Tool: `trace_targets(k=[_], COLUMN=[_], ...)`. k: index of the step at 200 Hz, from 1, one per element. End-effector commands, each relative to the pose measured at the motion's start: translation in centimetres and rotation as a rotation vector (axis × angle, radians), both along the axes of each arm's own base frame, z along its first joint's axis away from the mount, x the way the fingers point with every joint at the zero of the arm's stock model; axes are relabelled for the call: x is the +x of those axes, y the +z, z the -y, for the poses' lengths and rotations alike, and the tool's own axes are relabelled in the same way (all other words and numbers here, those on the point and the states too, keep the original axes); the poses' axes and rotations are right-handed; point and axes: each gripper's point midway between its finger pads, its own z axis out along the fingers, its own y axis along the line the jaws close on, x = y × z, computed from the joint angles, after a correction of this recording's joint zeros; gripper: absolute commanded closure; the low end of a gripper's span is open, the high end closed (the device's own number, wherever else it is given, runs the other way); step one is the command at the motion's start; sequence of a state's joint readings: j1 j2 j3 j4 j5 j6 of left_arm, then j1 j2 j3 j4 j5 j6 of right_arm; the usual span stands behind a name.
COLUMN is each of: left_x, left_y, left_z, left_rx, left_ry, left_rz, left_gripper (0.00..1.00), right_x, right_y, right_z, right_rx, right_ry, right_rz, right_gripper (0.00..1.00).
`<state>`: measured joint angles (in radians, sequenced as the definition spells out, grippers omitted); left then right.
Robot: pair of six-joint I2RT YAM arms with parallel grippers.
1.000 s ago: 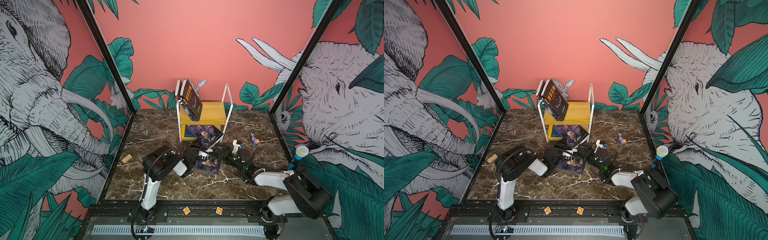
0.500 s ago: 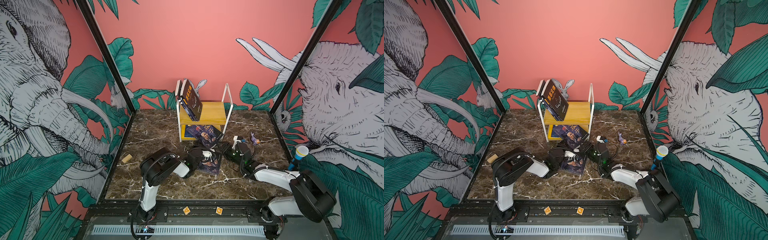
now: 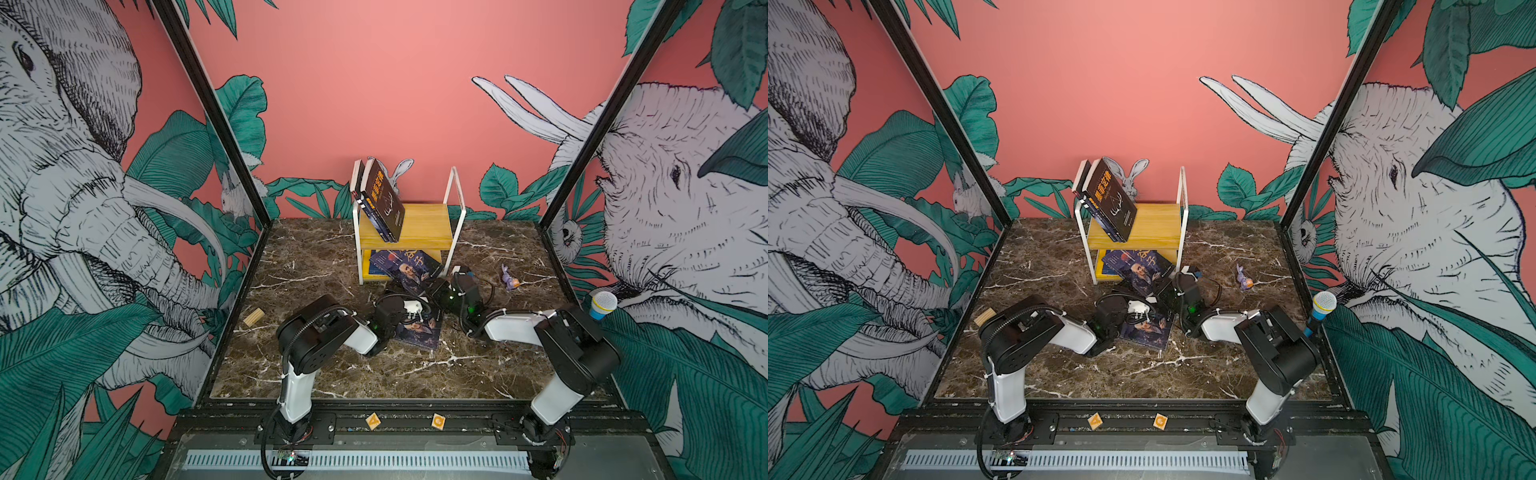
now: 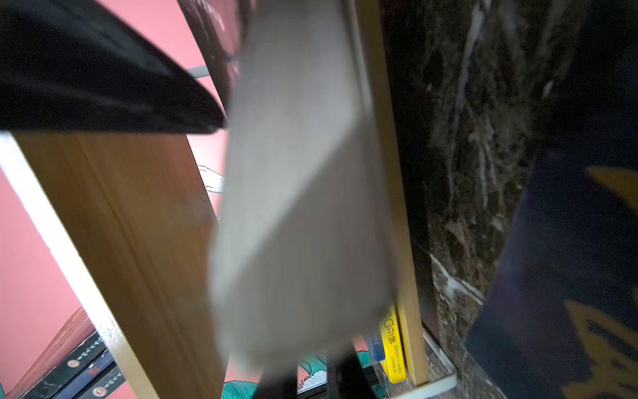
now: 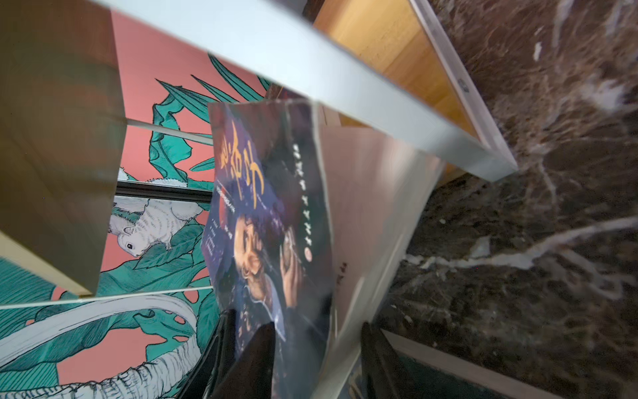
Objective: Stacking books/files
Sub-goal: Place the book at the bookshelf.
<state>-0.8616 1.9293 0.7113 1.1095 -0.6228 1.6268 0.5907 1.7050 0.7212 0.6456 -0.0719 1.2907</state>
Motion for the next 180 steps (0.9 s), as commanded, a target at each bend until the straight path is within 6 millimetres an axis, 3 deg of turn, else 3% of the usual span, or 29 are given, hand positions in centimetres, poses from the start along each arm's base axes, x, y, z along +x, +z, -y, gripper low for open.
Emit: trace_targets(k=[1,56,97,114,120,123,139,180], left_x=[-0.3,-0.2,0.5,1.2,1.4,1.5,1.9,1.9], left_y=[3.4,3.1,2.4,2.1,1.9,1.9,1.8,1.3], left_z=[-0.1,0.6,2.5,2.9,2.9,3.0,2.8,2.3], left_rx=[-0.091,-0.093,-0.086,-0.085,-0.085,-0.089,-0.101,-0.101], left_ry=[0.004,-0.004,-0.012,0.007,0.017,0.023,0.058,0.085], left_rz=[0.077,0.066,0.058,0.053,0.044,0.042,0.034,0.006], left_gripper=[1.00,1.00,1.00,1.00,1.00,1.00,1.00,1.00], right_x=[1.4,2.9,2.7,1.5,0.8,0.4,-1.5,-6.2], right_y=[2.3,3.7,4.4,5.6,4.8,6.1,8.0,9.9], right_z=[-1.4,-2.2,-0.3,0.4,0.8,0.9,1.7,5.7], right_rx=[0.073,0.068,0.028,0.050,0.041,0.057,0.065,-0.070], right_ry=[0.003,0.012,-0.015,-0.013,-0.011,-0.010,0.007,0.000], right_rz=[0.061,0.101,0.123,0.137,0.104,0.124,0.140,0.147], right_gripper=[0.58,0.57,0.54,0.54,0.53,0.53,0.53,0.52])
